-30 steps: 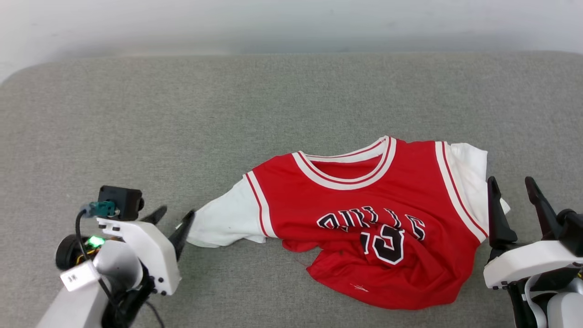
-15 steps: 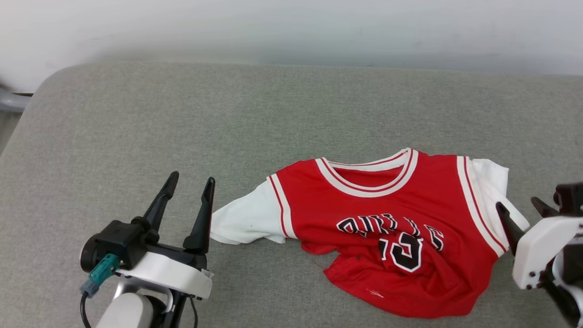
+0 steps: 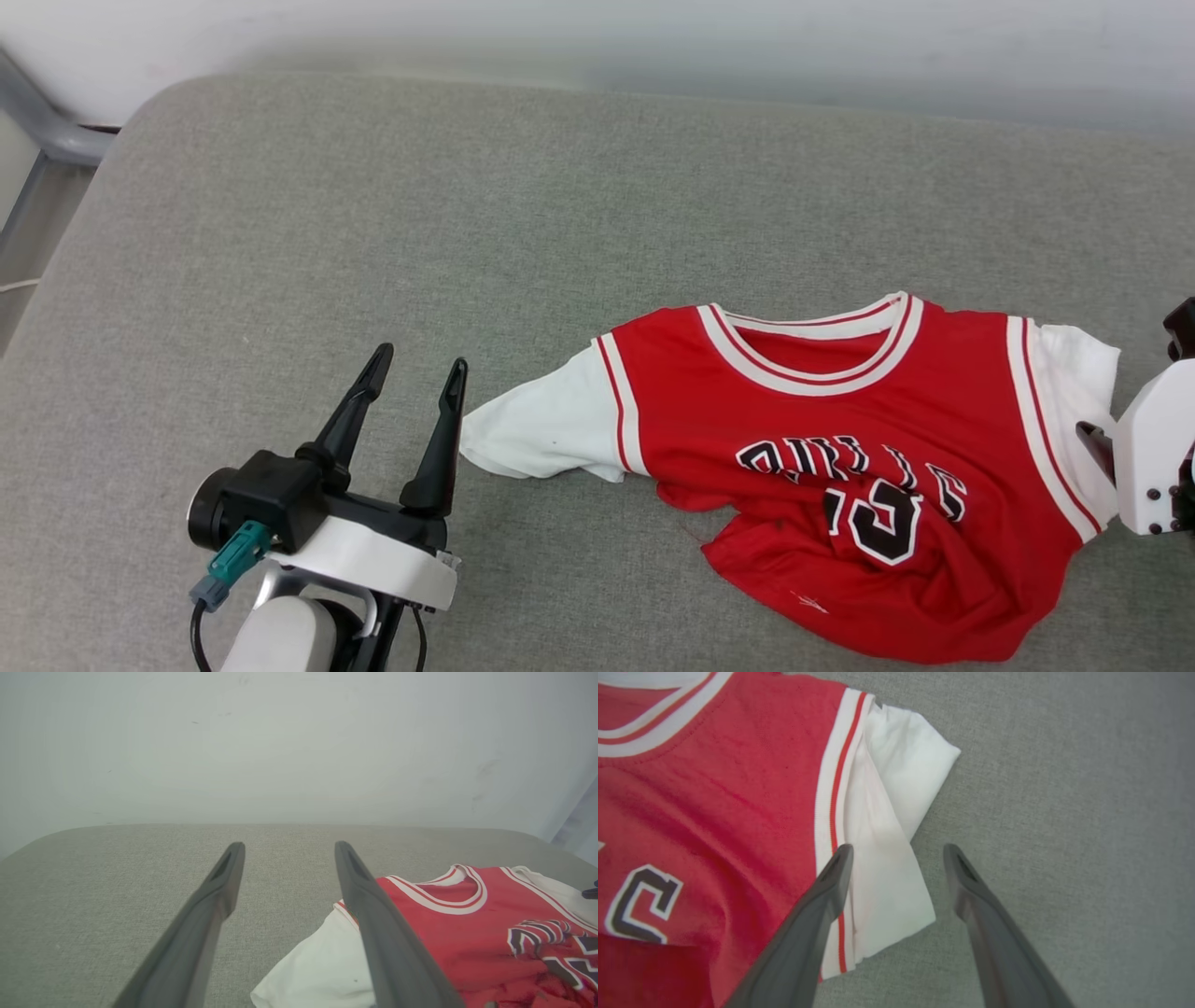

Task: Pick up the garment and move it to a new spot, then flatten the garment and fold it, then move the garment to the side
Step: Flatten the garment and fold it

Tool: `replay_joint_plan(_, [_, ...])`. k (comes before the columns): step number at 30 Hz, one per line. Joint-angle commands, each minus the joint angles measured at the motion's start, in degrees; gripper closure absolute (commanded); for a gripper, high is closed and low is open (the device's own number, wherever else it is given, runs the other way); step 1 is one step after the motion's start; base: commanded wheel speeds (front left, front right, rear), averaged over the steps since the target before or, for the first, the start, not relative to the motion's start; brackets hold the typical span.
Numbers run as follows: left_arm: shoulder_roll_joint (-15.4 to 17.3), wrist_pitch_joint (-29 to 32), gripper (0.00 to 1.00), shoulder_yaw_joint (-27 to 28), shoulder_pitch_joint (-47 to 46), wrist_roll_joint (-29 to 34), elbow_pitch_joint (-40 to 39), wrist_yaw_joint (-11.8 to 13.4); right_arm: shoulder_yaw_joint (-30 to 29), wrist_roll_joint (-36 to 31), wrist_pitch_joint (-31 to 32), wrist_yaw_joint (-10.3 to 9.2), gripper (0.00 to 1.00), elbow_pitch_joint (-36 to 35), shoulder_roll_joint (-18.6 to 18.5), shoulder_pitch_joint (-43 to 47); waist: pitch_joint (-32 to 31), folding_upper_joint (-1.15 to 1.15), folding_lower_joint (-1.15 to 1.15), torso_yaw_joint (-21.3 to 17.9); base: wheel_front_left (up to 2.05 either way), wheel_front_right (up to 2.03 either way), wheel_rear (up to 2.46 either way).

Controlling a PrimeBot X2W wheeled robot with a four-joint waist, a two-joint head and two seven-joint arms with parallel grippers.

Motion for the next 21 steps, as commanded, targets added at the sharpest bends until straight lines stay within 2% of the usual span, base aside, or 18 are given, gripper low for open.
replay_joint_plan(1, [-0.4,-0.3,0.00,0.3,-0.8,0.4,0.1,-0.3,0.1,-0.4,0.0,-0.06,0.00,1.1,-0.3,-1.1,0.6,0.00,0.00,0.5,0.00,0.00,0.00])
replay_joint_plan(8, [-0.9,-0.3,0.00,0.7,-1.3,1.0,0.7,-0.8,0.7,0.5,0.2,-0.06,0.00,5.3,0.5,-2.3,2.3,0.00,0.00,1.2,0.00,0.00,0.00])
replay_joint_plan(9, [-0.9,-0.2,0.00,0.8,-1.5,1.1,0.8,-0.8,0.9,0.5,0.1,-0.06,0.05,5.8,0.5,-2.4,2.5,0.00,0.00,1.2,0.00,0.00,0.00])
replay_joint_plan(10, [-0.9,-0.3,0.00,0.8,-1.6,1.1,0.9,-0.8,1.1,0.5,-0.1,-0.06,0.74,6.2,0.5,-2.4,2.6,0.00,0.00,1.3,0.00,0.00,0.00])
replay_joint_plan(11, [-0.9,-0.2,0.00,0.9,-1.7,1.2,1.0,-0.9,1.0,0.8,-0.6,-0.06,1.00,6.5,0.7,-2.5,2.7,0.00,0.00,1.3,0.00,0.00,0.00])
replay_joint_plan(16, [-0.9,-0.2,0.00,1.1,-1.7,1.3,1.9,-0.9,-0.4,2.0,-3.1,-0.07,1.00,6.6,1.4,-2.5,2.5,0.00,0.00,0.5,0.00,0.00,0.00])
replay_joint_plan(21, [-0.5,-0.2,0.00,1.1,-1.1,0.8,2.6,-1.0,-5.2,3.4,-6.4,-0.07,1.00,5.6,3.2,-0.3,1.2,0.00,0.00,-1.2,0.00,0.00,0.00])
